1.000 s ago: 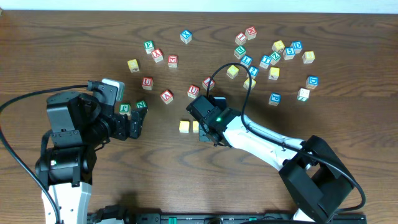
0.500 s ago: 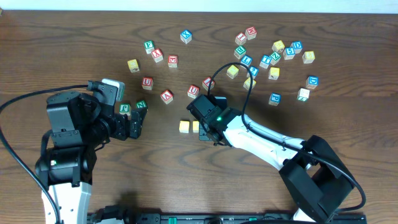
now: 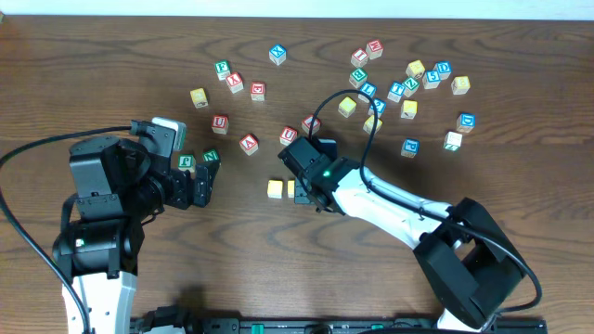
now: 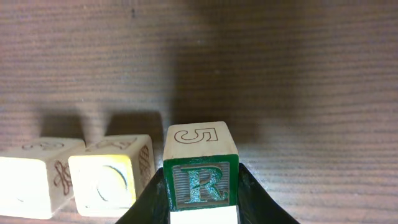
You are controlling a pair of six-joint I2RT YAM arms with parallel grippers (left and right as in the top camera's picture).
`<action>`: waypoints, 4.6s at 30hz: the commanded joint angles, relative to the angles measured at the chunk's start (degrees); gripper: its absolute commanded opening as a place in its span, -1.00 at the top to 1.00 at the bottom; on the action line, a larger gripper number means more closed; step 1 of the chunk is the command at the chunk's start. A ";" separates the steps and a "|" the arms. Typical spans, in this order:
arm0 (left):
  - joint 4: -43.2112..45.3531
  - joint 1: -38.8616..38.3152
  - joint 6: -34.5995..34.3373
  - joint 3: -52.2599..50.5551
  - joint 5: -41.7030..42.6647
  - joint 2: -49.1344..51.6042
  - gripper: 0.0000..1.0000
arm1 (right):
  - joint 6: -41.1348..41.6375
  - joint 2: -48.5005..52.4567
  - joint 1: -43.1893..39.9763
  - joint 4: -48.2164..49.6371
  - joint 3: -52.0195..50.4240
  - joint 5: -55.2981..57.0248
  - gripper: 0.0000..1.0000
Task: Spell out CORL
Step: 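Lower the R block to the right of the O block, then open the right gripper and raise it toward the back blocks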
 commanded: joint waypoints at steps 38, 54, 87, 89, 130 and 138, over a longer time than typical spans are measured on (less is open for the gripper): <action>-0.20 0.17 0.94 1.36 0.76 -0.04 -0.96 | -0.28 2.19 -0.98 -2.78 1.11 -3.39 0.64; -0.22 0.17 0.94 1.36 0.76 -0.04 -0.96 | -0.28 2.19 -0.98 -2.97 1.11 -3.41 0.39; -0.20 0.17 0.94 1.36 0.76 -0.04 -0.96 | -1.84 2.19 -0.98 -4.44 3.04 -3.19 0.25; -0.20 0.17 0.94 1.36 0.76 -0.04 -0.96 | -2.21 2.19 -0.98 -4.46 3.21 -3.19 0.25; -0.20 0.17 0.94 1.36 0.76 -0.04 -0.96 | -5.05 2.19 -12.15 -26.43 42.01 8.26 -0.57; -0.20 0.17 0.94 1.36 0.76 -0.04 -0.96 | -6.97 3.54 -21.40 -26.56 43.78 4.28 -0.75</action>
